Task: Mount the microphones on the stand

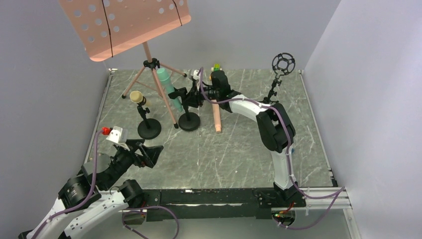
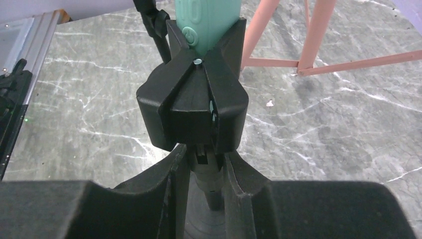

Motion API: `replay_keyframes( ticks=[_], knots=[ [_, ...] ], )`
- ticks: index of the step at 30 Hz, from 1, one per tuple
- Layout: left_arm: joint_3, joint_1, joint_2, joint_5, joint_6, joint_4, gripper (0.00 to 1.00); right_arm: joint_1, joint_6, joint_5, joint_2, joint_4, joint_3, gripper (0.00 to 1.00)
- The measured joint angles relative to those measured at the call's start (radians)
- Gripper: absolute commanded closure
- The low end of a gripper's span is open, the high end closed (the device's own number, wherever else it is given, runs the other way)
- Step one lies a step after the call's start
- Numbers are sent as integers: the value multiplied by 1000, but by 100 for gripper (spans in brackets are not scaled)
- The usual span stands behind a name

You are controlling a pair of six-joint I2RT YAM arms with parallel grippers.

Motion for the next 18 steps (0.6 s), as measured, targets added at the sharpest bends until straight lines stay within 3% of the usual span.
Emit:
replay_keyframes(
  ticks=[3, 11, 18],
  knots=[
    [-11, 0, -4, 0, -8, -8, 1, 0, 1, -6, -3, 30, -23, 89],
    [-15, 0, -1, 1, -14, -10, 1, -1, -36, -27, -85, 135, -188, 63],
    [-15, 0, 8, 11, -16, -11, 1, -1, -32, -25, -114, 134, -240, 23]
  ],
)
